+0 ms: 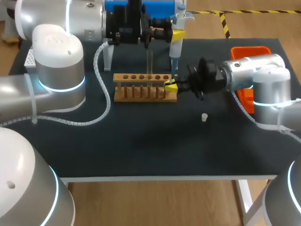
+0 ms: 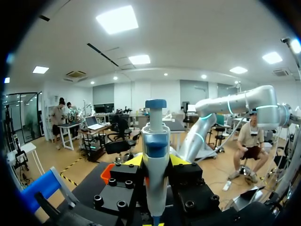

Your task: Invert the test tube, pick up the pipette, mount the tip to pipette, aspirate from beaker and dispense into the tube, eject the tip, return the pipette, and cap with the stopper.

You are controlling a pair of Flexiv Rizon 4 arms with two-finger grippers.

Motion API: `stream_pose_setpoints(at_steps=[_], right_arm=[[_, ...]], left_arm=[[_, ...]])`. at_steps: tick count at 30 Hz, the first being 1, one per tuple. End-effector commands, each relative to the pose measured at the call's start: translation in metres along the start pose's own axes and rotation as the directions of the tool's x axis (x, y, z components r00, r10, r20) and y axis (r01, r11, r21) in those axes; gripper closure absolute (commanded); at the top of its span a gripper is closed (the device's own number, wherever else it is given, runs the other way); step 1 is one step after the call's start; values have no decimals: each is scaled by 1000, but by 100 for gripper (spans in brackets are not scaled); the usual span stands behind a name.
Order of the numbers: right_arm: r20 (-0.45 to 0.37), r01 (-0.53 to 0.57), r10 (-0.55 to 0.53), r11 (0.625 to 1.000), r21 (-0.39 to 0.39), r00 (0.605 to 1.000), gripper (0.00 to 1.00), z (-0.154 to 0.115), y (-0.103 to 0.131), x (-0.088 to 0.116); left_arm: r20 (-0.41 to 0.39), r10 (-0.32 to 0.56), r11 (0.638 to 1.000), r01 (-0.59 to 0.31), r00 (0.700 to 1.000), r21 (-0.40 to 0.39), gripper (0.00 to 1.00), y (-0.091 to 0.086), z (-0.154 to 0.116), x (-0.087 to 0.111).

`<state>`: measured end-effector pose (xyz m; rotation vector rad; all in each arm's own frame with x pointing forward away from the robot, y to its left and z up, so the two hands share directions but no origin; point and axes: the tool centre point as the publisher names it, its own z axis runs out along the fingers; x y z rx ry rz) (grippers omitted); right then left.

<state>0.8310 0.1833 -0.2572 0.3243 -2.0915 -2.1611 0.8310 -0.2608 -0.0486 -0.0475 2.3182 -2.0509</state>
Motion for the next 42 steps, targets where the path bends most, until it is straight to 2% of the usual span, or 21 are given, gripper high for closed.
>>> stream_pose_setpoints(at_steps=[1, 24, 30, 42], right_arm=[[4, 7, -7, 1000, 7, 1000, 100, -1, -1, 3], [6, 28, -28, 1000, -12, 1000, 100, -3, 15, -2], [12, -9, 9, 1000, -13, 1000, 100, -4, 9, -2], [13, 6, -7, 1000, 14, 1000, 100, -5, 2, -1]], left_arm=[[3, 1, 1000, -1, 1000, 3, 100, 1, 1, 0], [3, 1, 1000, -1, 1000, 3, 100, 1, 1, 0], [3, 1, 1000, -1, 1000, 3, 100, 1, 1, 0], [3, 1, 1000, -1, 1000, 3, 100, 1, 1, 0]])
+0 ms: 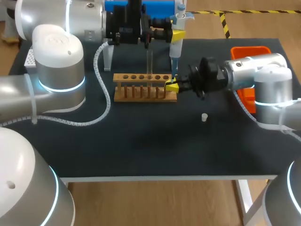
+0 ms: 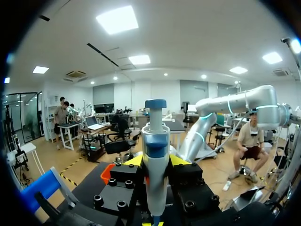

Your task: Invert the test tube, pick up the pipette, mount the tip to pipette, aspirate from beaker and dispense into the tube, eject the tip, return the pipette, and cap with the stopper.

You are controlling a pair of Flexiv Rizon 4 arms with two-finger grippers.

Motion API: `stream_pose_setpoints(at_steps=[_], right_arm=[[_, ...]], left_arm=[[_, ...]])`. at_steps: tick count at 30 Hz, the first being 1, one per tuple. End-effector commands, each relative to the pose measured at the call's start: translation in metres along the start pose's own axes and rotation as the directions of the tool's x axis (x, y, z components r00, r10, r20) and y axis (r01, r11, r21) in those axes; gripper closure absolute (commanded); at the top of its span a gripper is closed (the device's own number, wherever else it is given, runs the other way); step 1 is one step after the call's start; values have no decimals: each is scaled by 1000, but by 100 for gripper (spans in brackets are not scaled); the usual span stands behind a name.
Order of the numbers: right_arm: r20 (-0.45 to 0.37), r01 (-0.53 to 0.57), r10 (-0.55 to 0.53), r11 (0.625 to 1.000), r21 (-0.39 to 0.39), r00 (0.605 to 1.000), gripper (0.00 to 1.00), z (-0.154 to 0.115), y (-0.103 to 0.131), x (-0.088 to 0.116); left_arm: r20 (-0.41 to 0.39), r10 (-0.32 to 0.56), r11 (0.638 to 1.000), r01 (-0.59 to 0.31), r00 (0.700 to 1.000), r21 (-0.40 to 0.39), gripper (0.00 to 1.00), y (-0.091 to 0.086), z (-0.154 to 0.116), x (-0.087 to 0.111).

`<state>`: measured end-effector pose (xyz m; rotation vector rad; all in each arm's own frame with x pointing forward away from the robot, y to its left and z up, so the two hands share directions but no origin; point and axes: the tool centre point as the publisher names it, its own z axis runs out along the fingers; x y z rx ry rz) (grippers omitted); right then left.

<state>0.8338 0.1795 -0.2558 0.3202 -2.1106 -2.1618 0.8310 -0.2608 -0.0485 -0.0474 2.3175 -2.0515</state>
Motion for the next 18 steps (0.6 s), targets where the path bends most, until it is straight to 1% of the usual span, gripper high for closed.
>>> stream_pose_setpoints(at_steps=[1, 7, 18], right_arm=[[2, 1, -1, 1000, 6, 1000, 100, -1, 0, 1], [2, 0, 0, 1000, 8, 1000, 100, -2, -1, 2], [-5, 14, -14, 1000, -9, 1000, 100, 1, 11, 0]], left_arm=[[3, 1, 1000, -1, 1000, 3, 100, 1, 1, 0], [3, 1, 1000, -1, 1000, 3, 100, 1, 1, 0], [3, 1, 1000, -1, 1000, 3, 100, 1, 1, 0]])
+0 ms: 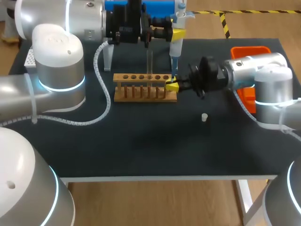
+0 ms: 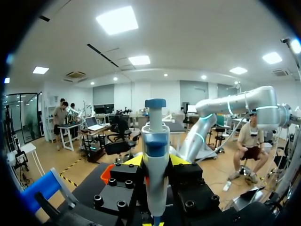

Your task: Invert the test tube, pick up the pipette, mount the tip to pipette, aspirate from beaker and dispense into the tube, eject the tip, return the pipette, and cap with the stopper.

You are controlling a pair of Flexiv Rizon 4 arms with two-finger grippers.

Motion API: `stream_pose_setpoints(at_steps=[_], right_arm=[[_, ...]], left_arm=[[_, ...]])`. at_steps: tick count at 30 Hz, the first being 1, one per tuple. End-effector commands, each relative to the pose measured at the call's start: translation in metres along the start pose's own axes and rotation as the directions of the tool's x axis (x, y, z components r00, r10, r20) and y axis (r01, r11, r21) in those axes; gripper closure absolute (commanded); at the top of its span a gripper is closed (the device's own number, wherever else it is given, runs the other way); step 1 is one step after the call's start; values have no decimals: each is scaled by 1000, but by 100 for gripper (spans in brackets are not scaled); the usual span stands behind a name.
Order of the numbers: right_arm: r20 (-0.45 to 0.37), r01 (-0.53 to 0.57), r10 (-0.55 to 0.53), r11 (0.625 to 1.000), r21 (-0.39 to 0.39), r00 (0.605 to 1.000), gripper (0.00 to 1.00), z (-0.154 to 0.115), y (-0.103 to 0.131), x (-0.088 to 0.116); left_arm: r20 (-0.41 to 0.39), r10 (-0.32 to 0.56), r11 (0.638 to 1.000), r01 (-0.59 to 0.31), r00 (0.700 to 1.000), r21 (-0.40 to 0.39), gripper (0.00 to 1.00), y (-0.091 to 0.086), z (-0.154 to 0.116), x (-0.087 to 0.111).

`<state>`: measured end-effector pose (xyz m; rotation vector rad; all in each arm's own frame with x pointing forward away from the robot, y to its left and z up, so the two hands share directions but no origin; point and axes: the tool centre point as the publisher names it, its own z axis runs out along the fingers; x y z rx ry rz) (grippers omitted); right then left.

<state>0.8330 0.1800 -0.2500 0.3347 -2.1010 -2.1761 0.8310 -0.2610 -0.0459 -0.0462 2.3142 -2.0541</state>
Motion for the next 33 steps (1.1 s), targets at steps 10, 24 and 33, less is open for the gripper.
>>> stream_pose_setpoints(at_steps=[10, 24, 33], right_arm=[[-7, -12, 12, 1000, 15, 1000, 100, -1, -3, 4], [-5, -16, 16, 1000, 9, 1000, 100, -1, -1, 4], [-7, -45, 45, 999, -29, 999, 100, -1, 8, 3]], left_arm=[[3, 0, 1000, 0, 1000, 0, 100, 3, 1, 0], [3, 0, 1000, 0, 1000, 0, 100, 3, 1, 0], [3, 0, 1000, 0, 1000, 0, 100, 3, 1, 0]])
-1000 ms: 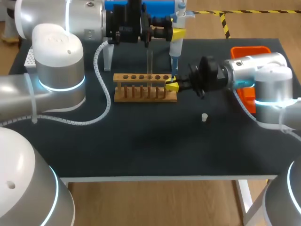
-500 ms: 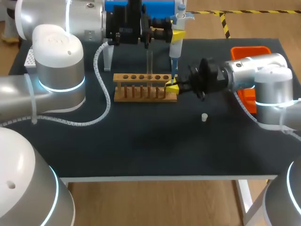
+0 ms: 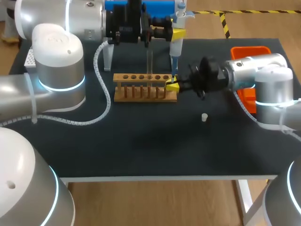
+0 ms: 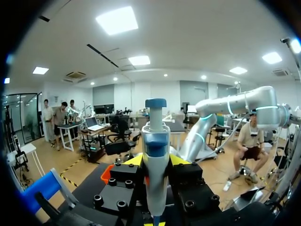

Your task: Invert the test tube, pick up the pipette, mount the tip to pipette, aspirate from beaker and dispense into the tube, eject the tip, return the pipette, and cap with the stopper.

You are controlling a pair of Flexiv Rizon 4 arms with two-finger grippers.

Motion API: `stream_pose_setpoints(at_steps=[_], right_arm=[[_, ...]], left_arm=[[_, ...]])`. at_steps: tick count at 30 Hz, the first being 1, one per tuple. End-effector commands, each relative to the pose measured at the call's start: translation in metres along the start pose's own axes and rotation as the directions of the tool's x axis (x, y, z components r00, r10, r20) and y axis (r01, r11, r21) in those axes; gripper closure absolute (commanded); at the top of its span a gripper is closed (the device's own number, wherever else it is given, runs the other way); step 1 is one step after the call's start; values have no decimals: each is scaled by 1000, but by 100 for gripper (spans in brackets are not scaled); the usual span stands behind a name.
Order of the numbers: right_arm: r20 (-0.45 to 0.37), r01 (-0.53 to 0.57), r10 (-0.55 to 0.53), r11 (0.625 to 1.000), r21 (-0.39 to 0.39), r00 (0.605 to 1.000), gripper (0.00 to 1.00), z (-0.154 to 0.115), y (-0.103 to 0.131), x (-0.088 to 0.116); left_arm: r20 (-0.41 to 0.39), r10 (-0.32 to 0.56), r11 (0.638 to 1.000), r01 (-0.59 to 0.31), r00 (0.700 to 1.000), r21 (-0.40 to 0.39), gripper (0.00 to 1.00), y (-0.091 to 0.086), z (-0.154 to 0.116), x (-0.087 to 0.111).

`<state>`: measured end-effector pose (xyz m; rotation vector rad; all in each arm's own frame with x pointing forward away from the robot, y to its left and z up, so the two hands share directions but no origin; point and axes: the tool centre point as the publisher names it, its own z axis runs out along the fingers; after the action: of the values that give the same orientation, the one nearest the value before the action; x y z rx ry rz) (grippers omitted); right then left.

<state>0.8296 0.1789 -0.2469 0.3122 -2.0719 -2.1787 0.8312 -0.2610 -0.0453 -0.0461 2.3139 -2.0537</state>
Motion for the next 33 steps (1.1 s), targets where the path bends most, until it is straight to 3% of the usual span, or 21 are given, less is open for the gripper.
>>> stream_pose_setpoints(at_steps=[1, 11, 33], right_arm=[[-1, -31, 31, 999, -15, 1000, 100, -1, 5, -1], [3, -55, 55, 999, -3, 998, 100, -3, -4, 1], [2, -55, 55, 998, -16, 998, 100, -1, 20, -8]], left_arm=[[2, 0, 1000, 0, 1000, 0, 100, 4, 1, 0], [2, 0, 1000, 0, 1000, 0, 100, 4, 1, 0], [2, 0, 1000, 0, 1000, 0, 100, 4, 1, 0]])
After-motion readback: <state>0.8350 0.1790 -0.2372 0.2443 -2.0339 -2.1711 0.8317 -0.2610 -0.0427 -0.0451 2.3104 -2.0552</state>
